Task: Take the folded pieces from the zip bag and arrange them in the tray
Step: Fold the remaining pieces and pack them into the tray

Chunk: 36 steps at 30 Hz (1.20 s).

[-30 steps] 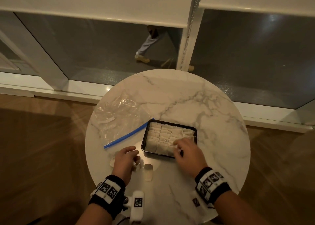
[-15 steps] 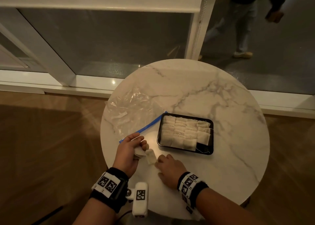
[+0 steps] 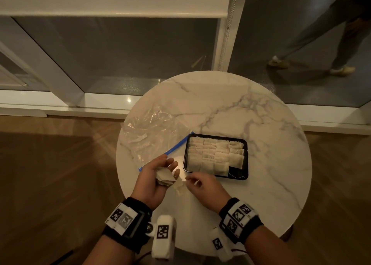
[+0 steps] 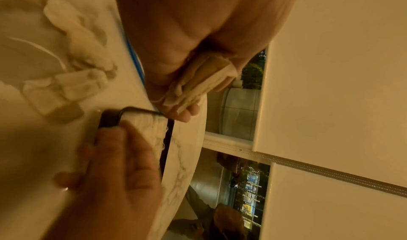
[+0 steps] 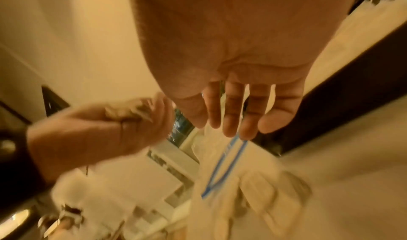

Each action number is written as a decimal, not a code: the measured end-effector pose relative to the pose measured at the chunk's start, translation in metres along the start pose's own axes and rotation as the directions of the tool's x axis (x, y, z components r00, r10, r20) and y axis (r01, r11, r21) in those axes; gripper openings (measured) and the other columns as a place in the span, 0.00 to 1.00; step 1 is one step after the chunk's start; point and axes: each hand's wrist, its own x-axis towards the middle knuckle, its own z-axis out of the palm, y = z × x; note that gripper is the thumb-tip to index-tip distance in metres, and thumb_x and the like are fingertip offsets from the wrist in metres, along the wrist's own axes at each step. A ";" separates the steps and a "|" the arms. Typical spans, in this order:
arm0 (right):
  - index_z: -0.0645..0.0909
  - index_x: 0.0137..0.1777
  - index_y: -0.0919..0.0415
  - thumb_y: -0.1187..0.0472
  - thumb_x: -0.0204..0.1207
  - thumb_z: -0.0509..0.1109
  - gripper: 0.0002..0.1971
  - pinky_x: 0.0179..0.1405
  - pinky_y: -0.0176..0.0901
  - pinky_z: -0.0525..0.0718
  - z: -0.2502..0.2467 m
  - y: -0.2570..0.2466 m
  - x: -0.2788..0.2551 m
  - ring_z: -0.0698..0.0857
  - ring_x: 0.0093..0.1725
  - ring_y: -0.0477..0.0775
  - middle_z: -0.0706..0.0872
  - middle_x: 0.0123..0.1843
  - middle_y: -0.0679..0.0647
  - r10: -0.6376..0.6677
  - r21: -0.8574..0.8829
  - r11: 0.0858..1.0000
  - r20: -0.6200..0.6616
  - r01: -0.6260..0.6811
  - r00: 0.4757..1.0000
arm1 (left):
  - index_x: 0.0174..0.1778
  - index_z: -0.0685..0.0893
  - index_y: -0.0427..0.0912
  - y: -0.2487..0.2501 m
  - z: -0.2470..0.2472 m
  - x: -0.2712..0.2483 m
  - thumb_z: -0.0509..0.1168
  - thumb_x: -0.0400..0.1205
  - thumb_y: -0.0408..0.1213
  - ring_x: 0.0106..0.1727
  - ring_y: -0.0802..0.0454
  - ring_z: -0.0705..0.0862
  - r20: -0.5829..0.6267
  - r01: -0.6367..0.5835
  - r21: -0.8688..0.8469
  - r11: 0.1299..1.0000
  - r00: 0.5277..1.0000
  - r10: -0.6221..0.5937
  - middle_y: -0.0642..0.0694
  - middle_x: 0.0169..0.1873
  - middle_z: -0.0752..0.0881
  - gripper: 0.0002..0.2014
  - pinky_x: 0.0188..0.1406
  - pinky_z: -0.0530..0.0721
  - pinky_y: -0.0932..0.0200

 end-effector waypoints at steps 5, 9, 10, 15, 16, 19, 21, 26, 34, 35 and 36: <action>0.85 0.57 0.40 0.51 0.74 0.76 0.12 0.53 0.35 0.82 -0.051 -0.023 -0.029 0.82 0.53 0.41 0.83 0.50 0.36 -0.212 0.137 0.959 -0.230 0.247 0.950 | 0.46 0.88 0.34 -0.030 0.027 -0.016 0.65 0.82 0.32 0.46 0.42 0.90 0.016 0.084 0.056 0.995 0.996 -0.085 0.35 0.45 0.91 0.07 0.52 0.84 0.47; 0.85 0.59 0.41 0.43 0.72 0.74 0.15 0.59 0.41 0.80 -0.075 -0.022 -0.044 0.79 0.59 0.43 0.81 0.51 0.36 -0.343 -0.030 0.939 -0.171 0.343 0.924 | 0.55 0.81 0.35 -0.050 0.044 -0.023 0.70 0.70 0.35 0.47 0.39 0.88 0.052 0.097 0.033 0.995 0.994 -0.099 0.32 0.50 0.86 0.18 0.63 0.82 0.45; 0.85 0.59 0.41 0.40 0.71 0.74 0.17 0.59 0.44 0.80 -0.080 -0.018 -0.048 0.78 0.58 0.42 0.80 0.50 0.35 -0.355 -0.064 0.935 -0.160 0.349 0.921 | 0.56 0.81 0.36 -0.054 0.049 -0.024 0.70 0.69 0.36 0.45 0.39 0.87 0.059 0.099 0.036 0.994 0.993 -0.101 0.33 0.50 0.85 0.20 0.59 0.83 0.45; 0.87 0.56 0.42 0.36 0.67 0.76 0.19 0.55 0.46 0.80 -0.094 -0.006 -0.060 0.77 0.55 0.43 0.81 0.47 0.35 -0.415 -0.075 0.910 -0.176 0.408 0.893 | 0.59 0.82 0.35 -0.069 0.063 -0.028 0.71 0.69 0.38 0.50 0.38 0.86 0.046 0.088 0.045 0.995 0.995 -0.090 0.33 0.58 0.84 0.23 0.56 0.82 0.46; 0.88 0.54 0.43 0.38 0.70 0.75 0.16 0.54 0.46 0.80 -0.095 -0.005 -0.061 0.77 0.55 0.42 0.81 0.46 0.35 -0.424 -0.076 0.905 -0.191 0.418 0.885 | 0.58 0.83 0.35 -0.070 0.064 -0.030 0.71 0.69 0.38 0.52 0.38 0.86 0.047 0.088 0.032 0.996 0.995 -0.089 0.32 0.60 0.84 0.22 0.59 0.82 0.46; 0.89 0.49 0.45 0.47 0.75 0.74 0.07 0.54 0.46 0.80 -0.098 -0.001 -0.063 0.78 0.54 0.42 0.84 0.46 0.37 -0.440 -0.066 0.897 -0.234 0.438 0.867 | 0.58 0.83 0.34 -0.076 0.069 -0.036 0.70 0.70 0.37 0.58 0.37 0.85 0.052 0.089 0.003 0.996 0.995 -0.089 0.31 0.63 0.84 0.21 0.67 0.80 0.44; 0.89 0.50 0.45 0.46 0.74 0.75 0.08 0.56 0.46 0.80 -0.100 -0.001 -0.065 0.79 0.55 0.43 0.84 0.47 0.37 -0.441 -0.060 0.896 -0.236 0.440 0.866 | 0.58 0.83 0.34 -0.078 0.071 -0.040 0.70 0.70 0.36 0.55 0.37 0.86 0.060 0.078 0.002 0.997 0.995 -0.078 0.32 0.60 0.84 0.20 0.66 0.81 0.45; 0.87 0.57 0.44 0.41 0.72 0.73 0.16 0.57 0.47 0.80 -0.099 -0.006 -0.062 0.76 0.58 0.42 0.85 0.52 0.35 -0.444 -0.106 0.895 -0.146 0.432 0.884 | 0.56 0.82 0.35 -0.076 0.068 -0.045 0.68 0.73 0.38 0.54 0.37 0.84 0.104 0.068 0.043 0.997 0.992 -0.073 0.32 0.50 0.85 0.17 0.57 0.83 0.48; 0.88 0.57 0.45 0.47 0.79 0.69 0.11 0.56 0.42 0.79 -0.096 -0.012 -0.055 0.78 0.54 0.40 0.87 0.49 0.35 -0.434 -0.128 0.900 -0.184 0.416 0.882 | 0.61 0.84 0.32 -0.071 0.059 -0.043 0.67 0.73 0.40 0.53 0.37 0.89 0.149 -0.005 0.125 0.992 0.989 -0.014 0.30 0.53 0.89 0.22 0.55 0.84 0.46; 0.88 0.56 0.45 0.47 0.80 0.69 0.10 0.55 0.42 0.79 -0.096 -0.012 -0.054 0.79 0.53 0.41 0.88 0.48 0.35 -0.427 -0.128 0.903 -0.189 0.409 0.884 | 0.62 0.84 0.31 -0.071 0.058 -0.042 0.68 0.73 0.40 0.57 0.35 0.88 0.147 0.003 0.126 0.992 0.989 -0.021 0.28 0.57 0.89 0.24 0.57 0.85 0.45; 0.89 0.55 0.45 0.48 0.80 0.69 0.09 0.55 0.43 0.80 -0.096 -0.013 -0.052 0.80 0.52 0.41 0.88 0.47 0.36 -0.421 -0.119 0.907 -0.200 0.405 0.885 | 0.63 0.84 0.30 -0.071 0.057 -0.042 0.68 0.73 0.39 0.58 0.34 0.88 0.146 0.011 0.122 0.992 0.989 -0.029 0.28 0.59 0.88 0.24 0.59 0.85 0.44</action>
